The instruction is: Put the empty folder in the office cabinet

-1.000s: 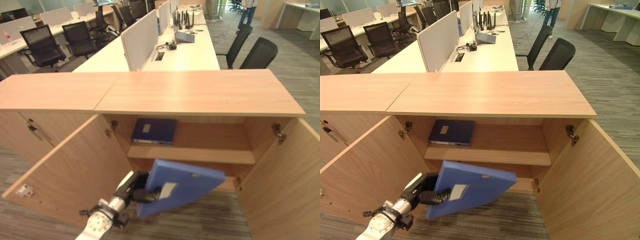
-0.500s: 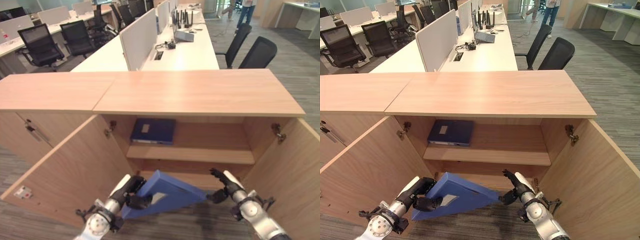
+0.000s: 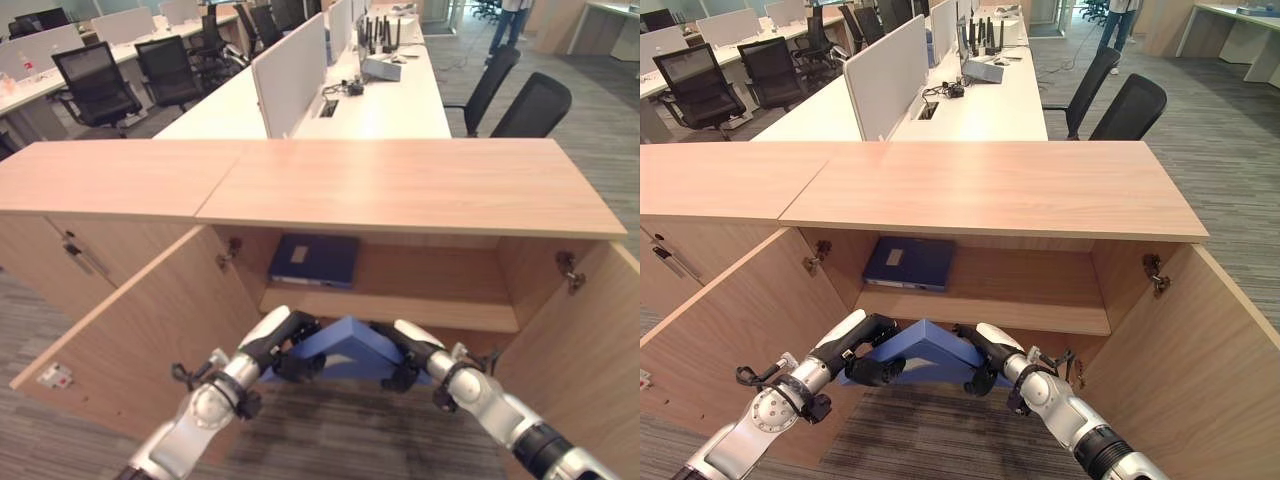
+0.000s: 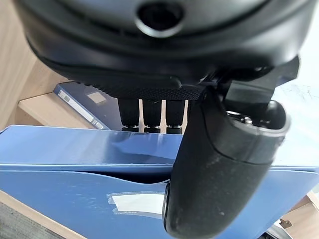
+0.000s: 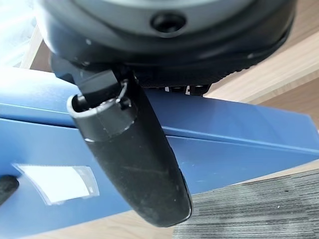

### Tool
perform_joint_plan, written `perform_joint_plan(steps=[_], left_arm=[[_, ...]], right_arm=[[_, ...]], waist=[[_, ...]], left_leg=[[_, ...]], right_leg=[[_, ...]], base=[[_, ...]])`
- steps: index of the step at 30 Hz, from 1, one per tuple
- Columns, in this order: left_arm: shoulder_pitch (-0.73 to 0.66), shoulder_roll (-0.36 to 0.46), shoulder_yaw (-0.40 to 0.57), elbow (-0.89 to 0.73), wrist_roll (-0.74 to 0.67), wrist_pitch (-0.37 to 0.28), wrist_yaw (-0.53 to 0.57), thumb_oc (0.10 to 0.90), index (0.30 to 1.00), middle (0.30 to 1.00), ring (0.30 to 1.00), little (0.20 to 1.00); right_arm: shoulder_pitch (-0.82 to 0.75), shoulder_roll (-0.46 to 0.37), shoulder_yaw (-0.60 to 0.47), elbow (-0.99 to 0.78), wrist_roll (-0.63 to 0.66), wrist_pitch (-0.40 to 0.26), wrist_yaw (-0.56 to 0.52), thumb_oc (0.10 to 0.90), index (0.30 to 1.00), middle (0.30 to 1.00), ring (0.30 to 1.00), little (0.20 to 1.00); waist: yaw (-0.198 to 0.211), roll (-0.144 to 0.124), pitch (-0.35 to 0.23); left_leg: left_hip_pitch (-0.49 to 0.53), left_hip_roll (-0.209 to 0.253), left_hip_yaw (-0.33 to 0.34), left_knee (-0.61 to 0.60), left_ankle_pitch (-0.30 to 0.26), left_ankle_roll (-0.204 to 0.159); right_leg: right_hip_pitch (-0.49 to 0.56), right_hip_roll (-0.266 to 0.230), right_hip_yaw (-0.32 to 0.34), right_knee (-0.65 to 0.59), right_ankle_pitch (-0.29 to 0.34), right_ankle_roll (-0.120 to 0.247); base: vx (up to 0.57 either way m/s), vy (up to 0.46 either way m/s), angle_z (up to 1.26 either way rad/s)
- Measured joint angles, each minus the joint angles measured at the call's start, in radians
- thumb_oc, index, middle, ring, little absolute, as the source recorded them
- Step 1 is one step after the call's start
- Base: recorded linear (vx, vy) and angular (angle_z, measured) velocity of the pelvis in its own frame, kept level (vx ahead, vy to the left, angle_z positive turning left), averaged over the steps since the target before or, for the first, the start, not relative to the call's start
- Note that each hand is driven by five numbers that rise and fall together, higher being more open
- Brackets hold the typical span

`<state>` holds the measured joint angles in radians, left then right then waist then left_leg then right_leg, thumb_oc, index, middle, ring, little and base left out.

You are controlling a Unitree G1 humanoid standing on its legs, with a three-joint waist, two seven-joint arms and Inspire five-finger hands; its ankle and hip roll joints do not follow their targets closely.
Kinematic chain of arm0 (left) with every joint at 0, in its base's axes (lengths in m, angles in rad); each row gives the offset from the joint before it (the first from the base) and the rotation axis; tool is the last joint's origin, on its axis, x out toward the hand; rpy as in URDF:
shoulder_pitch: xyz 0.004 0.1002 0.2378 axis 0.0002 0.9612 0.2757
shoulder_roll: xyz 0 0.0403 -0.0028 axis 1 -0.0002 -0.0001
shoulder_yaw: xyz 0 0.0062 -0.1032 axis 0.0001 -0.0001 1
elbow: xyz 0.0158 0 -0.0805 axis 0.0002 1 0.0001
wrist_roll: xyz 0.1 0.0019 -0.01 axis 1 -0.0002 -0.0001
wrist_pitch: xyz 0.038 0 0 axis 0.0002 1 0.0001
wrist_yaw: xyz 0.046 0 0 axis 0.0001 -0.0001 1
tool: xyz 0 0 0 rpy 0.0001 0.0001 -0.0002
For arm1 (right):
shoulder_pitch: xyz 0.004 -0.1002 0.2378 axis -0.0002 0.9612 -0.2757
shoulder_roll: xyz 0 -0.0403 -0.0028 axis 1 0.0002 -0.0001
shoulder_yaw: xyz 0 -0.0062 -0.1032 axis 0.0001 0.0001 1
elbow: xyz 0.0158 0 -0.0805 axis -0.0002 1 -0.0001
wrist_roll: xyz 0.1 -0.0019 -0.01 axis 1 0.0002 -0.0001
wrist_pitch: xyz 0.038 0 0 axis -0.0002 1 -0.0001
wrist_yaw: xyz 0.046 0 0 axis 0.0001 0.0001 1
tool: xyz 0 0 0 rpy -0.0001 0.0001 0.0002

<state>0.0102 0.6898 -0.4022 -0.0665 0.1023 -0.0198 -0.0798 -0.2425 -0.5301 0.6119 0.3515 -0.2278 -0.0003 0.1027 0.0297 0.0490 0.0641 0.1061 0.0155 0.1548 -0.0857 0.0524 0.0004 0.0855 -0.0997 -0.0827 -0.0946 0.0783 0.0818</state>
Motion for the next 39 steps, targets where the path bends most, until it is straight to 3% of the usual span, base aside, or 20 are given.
perform_joint_plan(steps=[6, 7, 19, 27, 28, 29, 30, 35, 38, 39], left_arm=[[-0.084, 0.065, -0.059, -0.004, -0.022, 0.000, -0.018, 0.400, 0.300, 0.300, 0.300, 0.300], [-0.101, 0.084, -0.077, -0.010, -0.030, 0.000, -0.016, 0.400, 0.300, 0.300, 0.300, 0.300], [-0.102, 0.156, -0.090, -0.022, -0.297, 0.007, -0.032, 0.400, 0.300, 0.300, 0.300, 0.300], [-0.049, 0.159, -0.094, -0.022, -0.377, 0.024, -0.054, 0.400, 0.300, 0.300, 0.300, 0.300], [-0.049, 0.162, -0.097, -0.021, -0.401, 0.029, -0.059, 0.417, 0.326, 0.326, 0.326, 0.326], [-0.049, 0.166, -0.101, -0.021, -0.415, 0.034, -0.060, 0.507, 0.460, 0.460, 0.460, 0.460], [-0.049, 0.178, -0.111, -0.020, -0.451, 0.044, -0.064, 0.800, 0.900, 0.900, 0.900, 0.900], [-0.016, 0.129, -0.115, 0.040, -0.621, 0.046, -0.127, 0.800, 0.900, 0.900, 0.900, 0.900], [0.105, -0.045, -0.013, 0.118, -0.716, 0.005, -0.157, 0.800, 0.900, 0.900, 0.900, 0.900], [0.166, -0.155, 0.077, 0.171, -0.727, -0.022, -0.157, 0.800, 0.900, 0.900, 0.900, 0.900]], right_arm=[[-0.001, -0.012, 0.001, 0.000, 0.000, -0.001, -0.002, 0.800, 0.900, 0.900, 0.900, 0.900], [-0.001, -0.015, 0.003, 0.000, 0.000, -0.002, -0.002, 0.400, 0.300, 0.300, 0.300, 0.300], [0.048, 0.022, -0.019, 0.019, 0.044, -0.015, -0.004, 0.400, 0.300, 0.300, 0.300, 0.300], [0.113, 0.031, -0.023, 0.020, 0.047, -0.039, 0.000, 0.400, 0.300, 0.300, 0.300, 0.300], [0.122, 0.032, -0.025, 0.020, 0.054, -0.043, 0.000, 0.400, 0.300, 0.300, 0.300, 0.300], [0.128, 0.032, -0.025, 0.020, 0.055, -0.048, 0.000, 0.400, 0.300, 0.300, 0.300, 0.300], [0.136, 0.032, -0.025, 0.020, 0.055, -0.054, 0.004, 0.400, 0.300, 0.300, 0.300, 0.300], [0.170, 0.038, -0.035, 0.090, 0.064, -0.068, 0.027, 0.400, 0.300, 0.300, 0.300, 0.300], [0.215, 0.054, -0.058, 0.165, 0.061, -0.045, 0.023, 0.400, 0.300, 0.300, 0.300, 0.300], [0.249, 0.062, -0.099, 0.166, 0.054, -0.040, 0.019, 0.400, 0.300, 0.300, 0.300, 0.300]], waist=[[-0.001, 0.000, 0.006], [-0.001, -0.001, 0.010], [-0.006, -0.015, 0.028], [-0.024, -0.017, 0.029], [-0.026, -0.017, 0.029], [-0.028, -0.017, 0.029], [-0.028, -0.017, 0.029], [-0.031, -0.018, 0.029], [-0.027, -0.017, 0.029], [-0.031, -0.012, 0.027]], left_leg=[[0.002, 0.001, 0.000, -0.003, 0.000, -0.001], [0.002, 0.001, 0.000, -0.004, 0.000, -0.001], [0.008, 0.001, 0.002, 0.000, 0.000, -0.002], [0.014, 0.000, 0.005, -0.004, 0.000, -0.003], [0.014, 0.000, 0.007, -0.004, 0.000, -0.003], [0.015, 0.000, 0.008, -0.004, -0.001, -0.003], [0.016, 0.000, 0.009, -0.004, -0.001, -0.003], [0.017, -0.001, 0.015, -0.003, -0.002, -0.003], [0.017, -0.003, 0.014, -0.004, -0.006, -0.003], [0.018, -0.003, 0.017, -0.004, -0.008, -0.002]], right_leg=[[0.002, 0.000, -0.001, 0.000, -0.006, 0.006], [0.002, 0.000, 0.000, 0.000, -0.006, 0.006], [0.007, 0.001, 0.002, 0.000, -0.001, -0.001], [0.010, 0.000, 0.007, 0.000, -0.005, 0.006], [0.010, 0.000, 0.008, 0.000, -0.005, 0.006], [0.010, 0.000, 0.010, 0.000, -0.005, 0.006], [0.010, 0.000, 0.012, 0.000, -0.005, 0.006], [0.008, 0.001, 0.017, 0.000, -0.004, 0.005], [0.009, -0.001, 0.016, 0.006, -0.004, 0.005], [0.009, -0.003, 0.019, 0.000, -0.007, 0.008]], base=[[0.00, 0.000, 0.00], [0.00, 0.000, 0.00], [0.00, 0.000, 0.00], [0.00, 0.003, 0.00], [0.00, 0.016, -0.05], [0.00, 0.016, -0.06], [0.00, 0.021, -0.06], [0.00, 0.010, -0.03], [0.00, 0.032, -0.01], [0.00, 0.000, 0.00]])
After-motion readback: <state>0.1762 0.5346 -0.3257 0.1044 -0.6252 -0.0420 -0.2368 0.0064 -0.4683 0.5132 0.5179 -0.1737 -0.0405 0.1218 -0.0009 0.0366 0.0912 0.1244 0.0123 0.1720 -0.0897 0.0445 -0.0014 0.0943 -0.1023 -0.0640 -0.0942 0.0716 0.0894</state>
